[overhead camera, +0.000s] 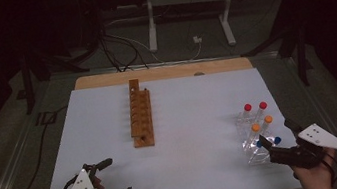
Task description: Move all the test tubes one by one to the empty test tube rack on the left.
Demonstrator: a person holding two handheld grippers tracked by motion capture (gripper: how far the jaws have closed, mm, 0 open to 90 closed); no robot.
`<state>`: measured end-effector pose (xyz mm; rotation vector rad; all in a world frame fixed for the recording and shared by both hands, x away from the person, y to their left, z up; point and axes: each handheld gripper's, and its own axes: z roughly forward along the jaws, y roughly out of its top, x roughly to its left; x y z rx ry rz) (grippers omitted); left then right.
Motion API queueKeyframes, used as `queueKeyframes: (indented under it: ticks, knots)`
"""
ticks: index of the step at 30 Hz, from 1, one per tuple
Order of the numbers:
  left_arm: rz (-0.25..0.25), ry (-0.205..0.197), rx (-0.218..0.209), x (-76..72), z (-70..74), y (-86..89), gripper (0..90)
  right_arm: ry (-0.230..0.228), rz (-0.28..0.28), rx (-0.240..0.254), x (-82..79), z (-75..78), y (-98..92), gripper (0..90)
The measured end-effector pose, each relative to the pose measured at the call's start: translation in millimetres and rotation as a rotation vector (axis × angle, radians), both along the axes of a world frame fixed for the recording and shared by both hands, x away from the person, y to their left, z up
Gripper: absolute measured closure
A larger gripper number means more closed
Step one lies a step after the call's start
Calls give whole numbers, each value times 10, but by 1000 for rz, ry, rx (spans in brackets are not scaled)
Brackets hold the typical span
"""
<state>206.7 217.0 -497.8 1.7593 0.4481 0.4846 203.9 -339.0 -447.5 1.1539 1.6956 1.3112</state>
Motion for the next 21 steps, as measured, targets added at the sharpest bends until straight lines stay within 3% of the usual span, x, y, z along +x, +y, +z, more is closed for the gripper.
queueKeyframes:
  ticks: [8,12,14,16,18,19,21]
  knots:
    - [-1,-2,1,1,2,-1,6,61,-78,27,-163,-57,-171,0]
    - [-4,-1,0,5,1,-7,6,127,-99,37,-224,-129,-215,0]
    - [-5,-1,3,9,1,-8,6,149,-104,31,-240,-152,-214,65]
    - [-6,-1,4,9,1,-9,6,155,-109,28,-245,-161,-215,66]
    - [-6,-2,5,8,1,-10,6,195,-114,27,-245,-183,-208,139]
    - [-5,-2,7,8,1,-10,6,195,-114,27,-245,-183,-208,139]
    - [-7,-3,7,7,0,-11,6,238,-123,22,-231,-201,-195,173]
